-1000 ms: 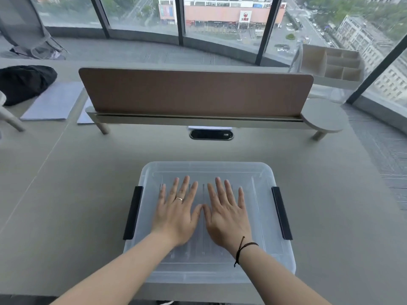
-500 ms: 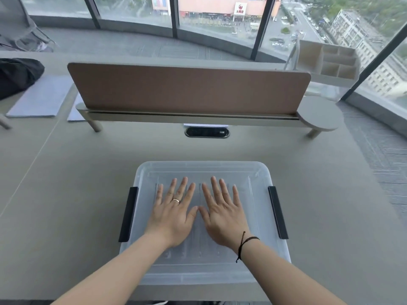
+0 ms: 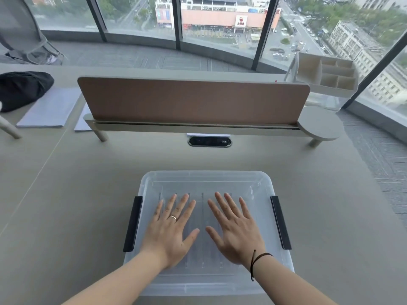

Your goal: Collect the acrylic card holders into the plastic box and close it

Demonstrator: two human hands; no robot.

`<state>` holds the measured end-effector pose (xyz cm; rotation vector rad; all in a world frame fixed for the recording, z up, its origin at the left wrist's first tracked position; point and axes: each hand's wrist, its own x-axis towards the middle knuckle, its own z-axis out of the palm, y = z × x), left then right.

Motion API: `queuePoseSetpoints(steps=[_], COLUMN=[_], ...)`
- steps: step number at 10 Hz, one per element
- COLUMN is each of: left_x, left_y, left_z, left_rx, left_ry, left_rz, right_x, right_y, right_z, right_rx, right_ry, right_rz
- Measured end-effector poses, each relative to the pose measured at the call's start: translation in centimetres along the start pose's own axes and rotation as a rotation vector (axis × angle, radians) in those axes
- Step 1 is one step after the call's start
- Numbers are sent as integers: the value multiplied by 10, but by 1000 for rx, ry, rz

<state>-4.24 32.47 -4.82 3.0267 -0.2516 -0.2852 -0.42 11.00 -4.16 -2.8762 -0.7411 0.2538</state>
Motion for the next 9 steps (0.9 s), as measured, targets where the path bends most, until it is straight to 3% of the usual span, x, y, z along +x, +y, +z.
queuePoseSetpoints(steps=[3, 5, 6, 8, 9], left_x=[-7, -15, -14, -16, -15], left_y=[-2, -25, -29, -30, -27], left_z=[-10, -5, -3, -2, -3], left_rx=[-105, -342, -320, -275, -267], left_ry=[-9, 128, 129, 107, 98], left_rz=[-17, -267, -281, -270, -271], right_x=[-4, -2, 4, -12, -30], right_y=[-3, -15, -13, -7, 3], right_z=[-3, -10, -14, -52, -91], right_rx=[5, -10, 20, 324, 510], right_ry=[-1, -73, -110, -181, -10], right_rz=[-6, -22, -16, 130, 222])
